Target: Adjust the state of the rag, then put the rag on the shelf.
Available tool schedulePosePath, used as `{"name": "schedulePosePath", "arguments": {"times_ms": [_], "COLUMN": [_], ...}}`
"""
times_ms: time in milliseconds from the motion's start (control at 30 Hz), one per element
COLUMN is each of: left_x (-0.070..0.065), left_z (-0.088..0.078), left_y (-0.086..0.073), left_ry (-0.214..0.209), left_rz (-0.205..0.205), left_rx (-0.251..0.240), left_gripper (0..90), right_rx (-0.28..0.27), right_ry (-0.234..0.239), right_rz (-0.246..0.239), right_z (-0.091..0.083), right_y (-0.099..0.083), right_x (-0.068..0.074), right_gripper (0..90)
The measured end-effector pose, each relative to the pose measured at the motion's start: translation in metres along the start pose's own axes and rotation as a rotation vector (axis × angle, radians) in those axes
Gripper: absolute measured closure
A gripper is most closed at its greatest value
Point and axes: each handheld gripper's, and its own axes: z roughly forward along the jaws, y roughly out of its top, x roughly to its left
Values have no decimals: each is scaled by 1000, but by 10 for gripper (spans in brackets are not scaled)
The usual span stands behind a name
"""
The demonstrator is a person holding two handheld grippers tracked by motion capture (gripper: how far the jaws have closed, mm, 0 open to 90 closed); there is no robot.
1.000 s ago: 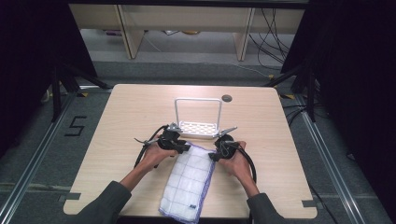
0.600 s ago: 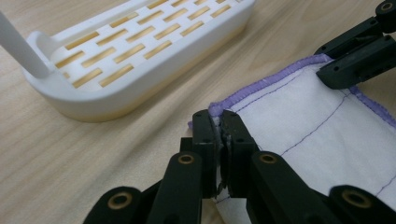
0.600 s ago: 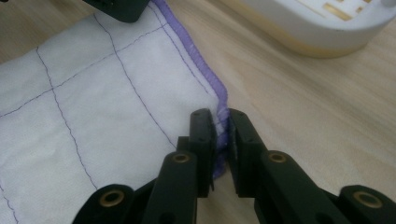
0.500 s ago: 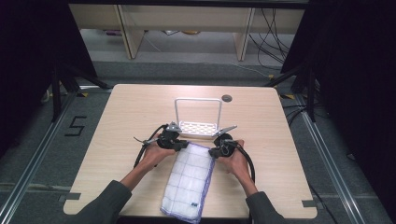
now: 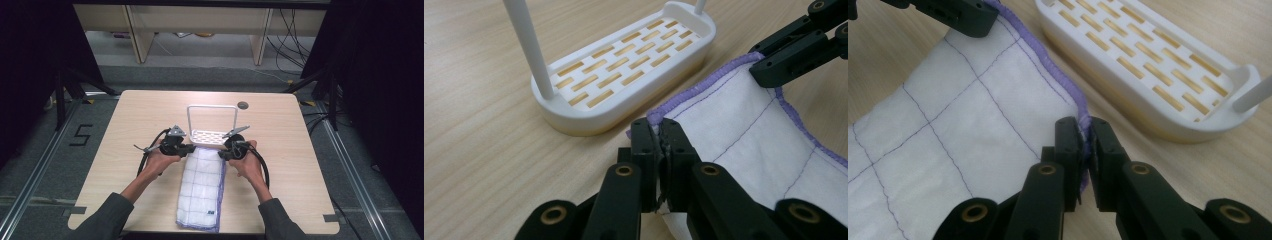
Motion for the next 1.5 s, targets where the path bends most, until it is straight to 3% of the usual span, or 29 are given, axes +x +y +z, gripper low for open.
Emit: {"name": "schedulePosePath", "arguments": {"times_ms": [67, 100, 167, 300, 333, 367, 533, 600, 800, 833, 967, 1067, 1133, 1200, 1300, 1367, 1400, 1467, 1500], "left_x": [1, 1, -1, -3, -2, -4, -6, -8, -18, -19, -26, -30, -32, -32, -33, -33, -32, -32, -31], "left_z": [-5, -7, -10, -20, -23, -23, -34, -39, -54, -57, -66, -69, -70, -72, -75, -77, -78, -81, -84], "left_y": [1, 1, 2, 5, 5, 6, 8, 10, 14, 16, 23, 24, 23, 23, 25, 27, 27, 29, 30], "left_ry": [-6, -7, -15, -23, -24, -32, -39, -45, -60, -69, -68, -90, -84, -75, -68, -57, -59, -56, -54], "left_rz": [14, 15, -7, -5, 16, -4, -4, -7, 19, 21, 57, 64, 77, 74, 65, 69, 69, 54, 60], "left_rx": [1, -4, -37, -57, -43, -56, -77, -89, -122, -122, -127, -132, -140, -139, -149, -149, -149, -166, -158], "left_gripper": [855, 855, 855, 854, 854, 854, 853, 853, 853, 853, 853, 852, 852, 852, 853, 853, 853, 853, 853], "right_rx": [-16, -28, -24, -49, -65, -67, -108, -100, -158, -142, -158, -161, -173, -156, -184, -165, -194, -185, -198], "right_ry": [-2, -2, 3, 13, 12, 13, 8, 6, 13, 19, 22, 24, 28, 32, 21, 28, 20, 29, 29], "right_rz": [-16, 5, -11, -5, -26, -34, -36, -48, -64, -56, -60, -69, -96, -65, -81, -80, -80, -86, -109], "right_z": [-2, -3, -7, -17, -17, -20, -31, -36, -48, -51, -56, -60, -62, -65, -64, -69, -69, -75, -76], "right_y": [2, 2, 3, 6, 7, 7, 10, 11, 9, 10, 9, 10, 10, 9, 10, 11, 12, 13, 14], "right_x": [1, 3, 4, 8, 7, 8, 18, 18, 24, 25, 27, 30, 31, 34, 34, 34, 34, 35, 34], "right_gripper": [844, 843, 844, 843, 844, 844, 844, 844, 844, 844, 844, 844, 844, 844, 844, 844, 844, 844, 844]}}
